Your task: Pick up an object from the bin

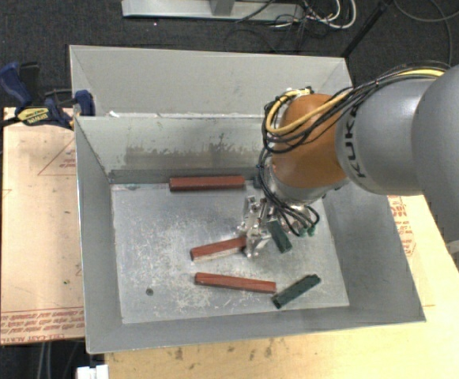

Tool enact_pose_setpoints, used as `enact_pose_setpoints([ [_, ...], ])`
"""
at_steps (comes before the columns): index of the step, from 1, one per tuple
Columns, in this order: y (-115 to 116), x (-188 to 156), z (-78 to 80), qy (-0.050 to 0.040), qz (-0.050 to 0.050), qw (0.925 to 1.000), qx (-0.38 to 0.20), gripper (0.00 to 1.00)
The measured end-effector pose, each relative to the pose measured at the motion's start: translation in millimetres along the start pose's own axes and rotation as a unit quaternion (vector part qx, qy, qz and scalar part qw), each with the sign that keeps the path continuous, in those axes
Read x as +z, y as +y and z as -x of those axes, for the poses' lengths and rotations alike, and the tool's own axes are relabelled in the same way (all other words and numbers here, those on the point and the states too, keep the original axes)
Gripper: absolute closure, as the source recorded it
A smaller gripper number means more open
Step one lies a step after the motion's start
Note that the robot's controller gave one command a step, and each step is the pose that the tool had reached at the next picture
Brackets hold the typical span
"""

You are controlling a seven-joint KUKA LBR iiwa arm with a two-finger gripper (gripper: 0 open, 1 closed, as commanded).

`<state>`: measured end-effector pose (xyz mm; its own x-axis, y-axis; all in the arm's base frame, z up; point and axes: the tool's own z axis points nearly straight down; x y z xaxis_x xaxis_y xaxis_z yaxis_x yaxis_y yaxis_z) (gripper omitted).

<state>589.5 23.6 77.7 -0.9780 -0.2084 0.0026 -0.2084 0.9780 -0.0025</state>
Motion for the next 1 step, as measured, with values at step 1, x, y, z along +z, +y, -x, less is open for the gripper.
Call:
enact_pose_setpoints([
  [1,0.0,0.0,0.1,-0.0006,0.000,1.0000,0.000,1.00],
])
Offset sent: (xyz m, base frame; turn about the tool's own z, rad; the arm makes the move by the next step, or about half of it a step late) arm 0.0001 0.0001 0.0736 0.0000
